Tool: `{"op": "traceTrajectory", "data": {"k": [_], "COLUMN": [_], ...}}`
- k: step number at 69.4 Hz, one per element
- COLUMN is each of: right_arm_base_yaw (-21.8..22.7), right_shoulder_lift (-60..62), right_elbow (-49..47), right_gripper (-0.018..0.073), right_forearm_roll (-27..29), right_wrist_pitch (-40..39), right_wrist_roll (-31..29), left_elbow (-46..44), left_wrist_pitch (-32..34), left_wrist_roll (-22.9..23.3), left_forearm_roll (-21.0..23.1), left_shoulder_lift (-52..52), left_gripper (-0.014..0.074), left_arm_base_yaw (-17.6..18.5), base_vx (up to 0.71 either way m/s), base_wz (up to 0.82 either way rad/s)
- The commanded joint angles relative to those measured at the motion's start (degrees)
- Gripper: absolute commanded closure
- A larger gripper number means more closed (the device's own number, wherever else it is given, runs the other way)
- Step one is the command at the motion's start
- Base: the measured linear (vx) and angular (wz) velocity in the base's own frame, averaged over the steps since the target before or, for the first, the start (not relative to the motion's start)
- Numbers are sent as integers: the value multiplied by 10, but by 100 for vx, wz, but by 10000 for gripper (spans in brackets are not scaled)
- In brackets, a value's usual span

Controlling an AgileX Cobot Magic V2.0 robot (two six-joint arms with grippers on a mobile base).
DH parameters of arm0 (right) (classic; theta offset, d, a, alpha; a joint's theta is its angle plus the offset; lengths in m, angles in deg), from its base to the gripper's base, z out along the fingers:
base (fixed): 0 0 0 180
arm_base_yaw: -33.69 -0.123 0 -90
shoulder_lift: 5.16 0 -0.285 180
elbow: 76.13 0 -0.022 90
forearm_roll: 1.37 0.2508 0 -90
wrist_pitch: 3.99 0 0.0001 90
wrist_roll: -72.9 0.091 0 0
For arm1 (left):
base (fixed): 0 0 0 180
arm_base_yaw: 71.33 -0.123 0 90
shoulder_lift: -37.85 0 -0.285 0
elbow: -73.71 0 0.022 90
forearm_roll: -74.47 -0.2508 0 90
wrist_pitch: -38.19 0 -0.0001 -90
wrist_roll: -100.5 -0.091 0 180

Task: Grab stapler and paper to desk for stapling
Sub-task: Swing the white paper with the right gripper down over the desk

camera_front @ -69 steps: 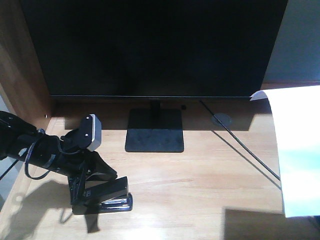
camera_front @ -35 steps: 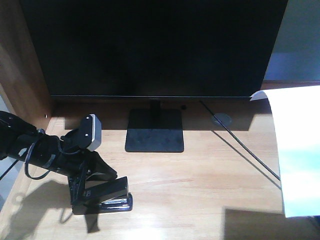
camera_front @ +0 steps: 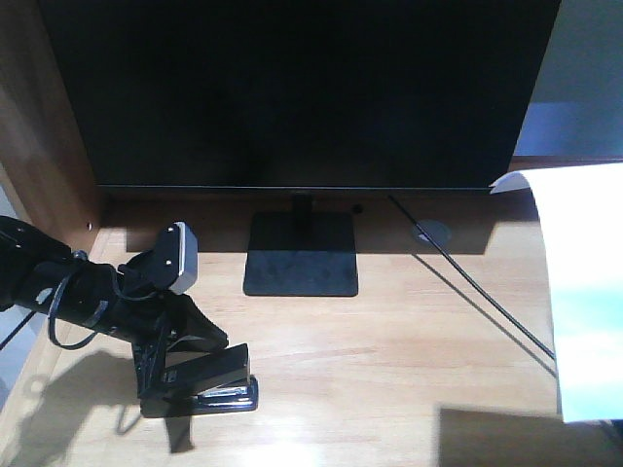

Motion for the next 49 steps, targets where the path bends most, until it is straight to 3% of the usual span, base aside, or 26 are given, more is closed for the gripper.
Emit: {"op": "traceTrajectory", "data": {"k": [1,17,49], "right_arm_base_yaw": [1,1,1], "right_shoulder_lift": [-12,-67,-322], "right_elbow": [-18,-18,-18], "right_gripper": [565,562,562], "right_forearm_roll": [26,129,121], "right_wrist_pitch": [-31,-61,-262], "right_wrist_roll": [-24,-76,-2], "left_elbow": [-10,-10,-10], "left_wrist_pitch": [-21,-21,-21], "left_wrist_roll": [-2,-2,-2], "left_forearm_roll": [30,31,31], "left_shoulder_lift": [-21,-21,-21], "left_gripper": [603,603,603], "left_arm_base_yaw": [2,2,2], "base_vx": [0,0,0], "base_wz": [0,0,0]}}
